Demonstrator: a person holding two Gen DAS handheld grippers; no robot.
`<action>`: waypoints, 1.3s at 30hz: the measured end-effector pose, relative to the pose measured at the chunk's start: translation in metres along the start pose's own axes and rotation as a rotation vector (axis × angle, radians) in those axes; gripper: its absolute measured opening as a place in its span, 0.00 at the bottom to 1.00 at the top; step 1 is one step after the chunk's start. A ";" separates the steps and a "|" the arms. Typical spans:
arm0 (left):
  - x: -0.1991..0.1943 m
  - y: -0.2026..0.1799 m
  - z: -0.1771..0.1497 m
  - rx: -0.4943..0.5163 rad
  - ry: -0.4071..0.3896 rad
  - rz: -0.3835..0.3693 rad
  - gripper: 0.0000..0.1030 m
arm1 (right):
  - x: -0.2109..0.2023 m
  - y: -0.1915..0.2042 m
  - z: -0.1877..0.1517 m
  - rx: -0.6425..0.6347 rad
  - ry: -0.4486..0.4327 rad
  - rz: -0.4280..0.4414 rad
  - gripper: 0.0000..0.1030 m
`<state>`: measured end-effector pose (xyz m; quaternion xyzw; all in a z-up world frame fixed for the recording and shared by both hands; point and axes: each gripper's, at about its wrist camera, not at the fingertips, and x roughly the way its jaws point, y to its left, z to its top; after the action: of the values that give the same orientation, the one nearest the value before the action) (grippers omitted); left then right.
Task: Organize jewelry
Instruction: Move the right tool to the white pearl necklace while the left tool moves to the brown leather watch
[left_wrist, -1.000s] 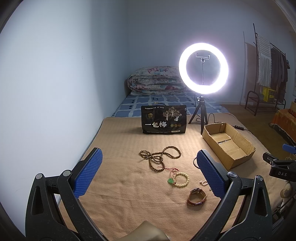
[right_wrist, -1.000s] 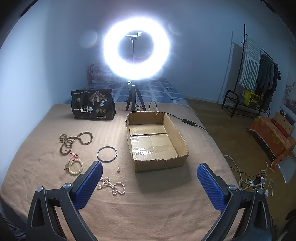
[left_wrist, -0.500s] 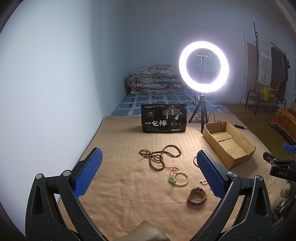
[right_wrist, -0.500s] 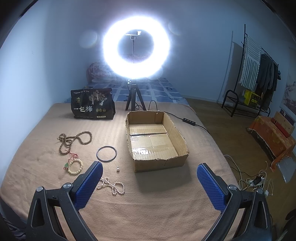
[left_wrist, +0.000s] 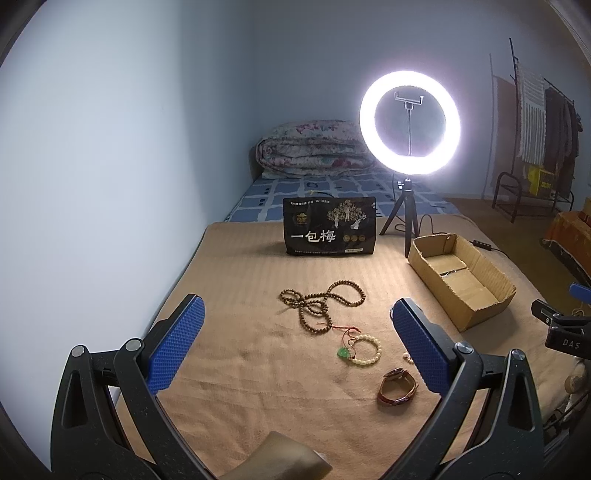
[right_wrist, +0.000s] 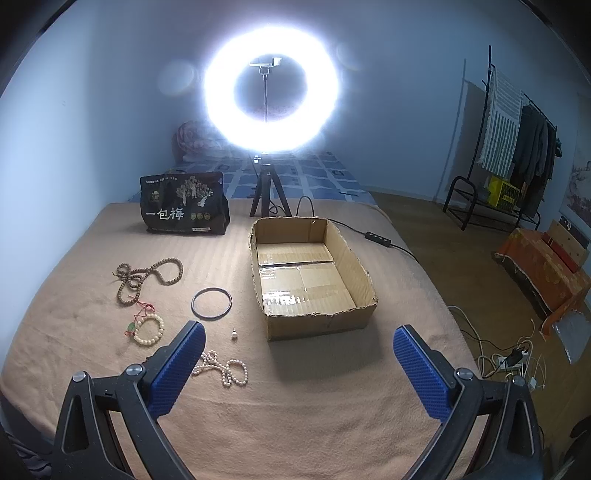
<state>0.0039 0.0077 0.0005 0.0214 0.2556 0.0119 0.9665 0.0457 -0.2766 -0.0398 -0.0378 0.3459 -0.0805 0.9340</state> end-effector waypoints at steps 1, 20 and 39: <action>0.001 0.000 0.000 -0.001 0.004 0.001 1.00 | 0.001 0.000 0.000 -0.001 0.002 0.001 1.00; 0.045 -0.009 -0.008 0.015 0.141 -0.033 1.00 | 0.029 0.001 -0.006 -0.056 0.061 0.028 1.00; 0.087 -0.057 -0.041 0.105 0.328 -0.153 0.89 | 0.078 0.023 -0.020 -0.208 0.208 0.155 0.81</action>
<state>0.0605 -0.0451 -0.0807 0.0499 0.4107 -0.0719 0.9076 0.0942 -0.2678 -0.1077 -0.0993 0.4489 0.0244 0.8877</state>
